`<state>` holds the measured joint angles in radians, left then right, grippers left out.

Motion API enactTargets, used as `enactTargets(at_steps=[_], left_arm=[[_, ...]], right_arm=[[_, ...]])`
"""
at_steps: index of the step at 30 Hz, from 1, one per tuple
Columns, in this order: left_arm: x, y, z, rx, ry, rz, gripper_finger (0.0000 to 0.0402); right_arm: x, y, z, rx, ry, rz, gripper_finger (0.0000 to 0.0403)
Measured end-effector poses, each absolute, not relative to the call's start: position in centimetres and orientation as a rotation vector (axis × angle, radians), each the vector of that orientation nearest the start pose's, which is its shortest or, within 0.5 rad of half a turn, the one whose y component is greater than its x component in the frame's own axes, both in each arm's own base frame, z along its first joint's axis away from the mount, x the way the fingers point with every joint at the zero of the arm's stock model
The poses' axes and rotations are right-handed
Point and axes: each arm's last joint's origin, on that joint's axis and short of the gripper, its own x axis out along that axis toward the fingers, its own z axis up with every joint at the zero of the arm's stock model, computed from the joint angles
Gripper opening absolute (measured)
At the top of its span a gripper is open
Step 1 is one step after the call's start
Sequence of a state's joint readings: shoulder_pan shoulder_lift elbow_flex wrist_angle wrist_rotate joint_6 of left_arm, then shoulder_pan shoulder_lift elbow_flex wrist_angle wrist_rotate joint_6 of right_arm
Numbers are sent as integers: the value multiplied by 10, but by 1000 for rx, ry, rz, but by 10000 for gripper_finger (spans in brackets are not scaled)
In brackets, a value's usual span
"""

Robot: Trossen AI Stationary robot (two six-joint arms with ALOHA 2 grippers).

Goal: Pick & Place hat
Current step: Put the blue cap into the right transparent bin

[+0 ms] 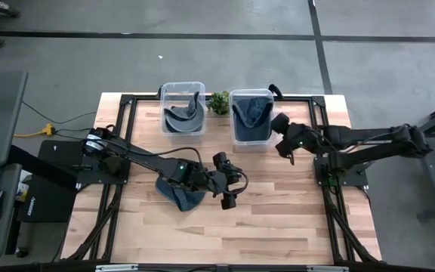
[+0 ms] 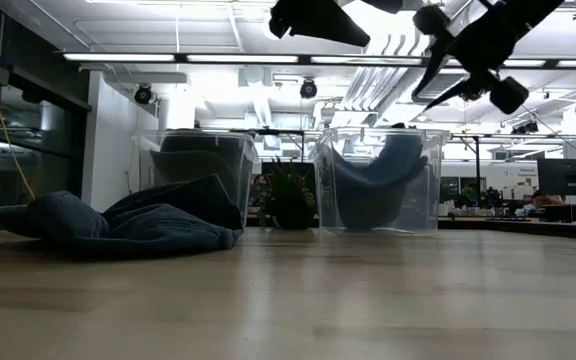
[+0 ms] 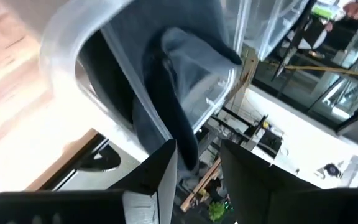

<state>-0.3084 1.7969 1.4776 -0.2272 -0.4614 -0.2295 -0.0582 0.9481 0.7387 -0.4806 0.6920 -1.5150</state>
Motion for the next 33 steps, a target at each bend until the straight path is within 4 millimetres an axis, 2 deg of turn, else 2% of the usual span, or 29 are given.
enactTargets(at_steps=[7, 13, 20, 24, 26, 33], left_arm=[[393, -109, 291, 20, 487, 311, 293], [375, -108, 308, 48, 466, 456, 293], [356, -116, 309, 82, 508, 549, 293], [341, -115, 311, 53, 526, 640, 293], [337, -112, 305, 59, 558, 688, 293], [318, -109, 300, 28, 622, 784, 293]], right_arm=[[171, -23, 281, -1537, 1050, -189, 119], [164, -7, 288, -1433, 908, -224, 119], [163, 14, 289, -1268, 767, -223, 119], [164, 26, 291, -1114, 659, -235, 119], [164, 33, 294, -1017, 591, -229, 119], [171, 57, 299, -717, 398, -78, 119]])
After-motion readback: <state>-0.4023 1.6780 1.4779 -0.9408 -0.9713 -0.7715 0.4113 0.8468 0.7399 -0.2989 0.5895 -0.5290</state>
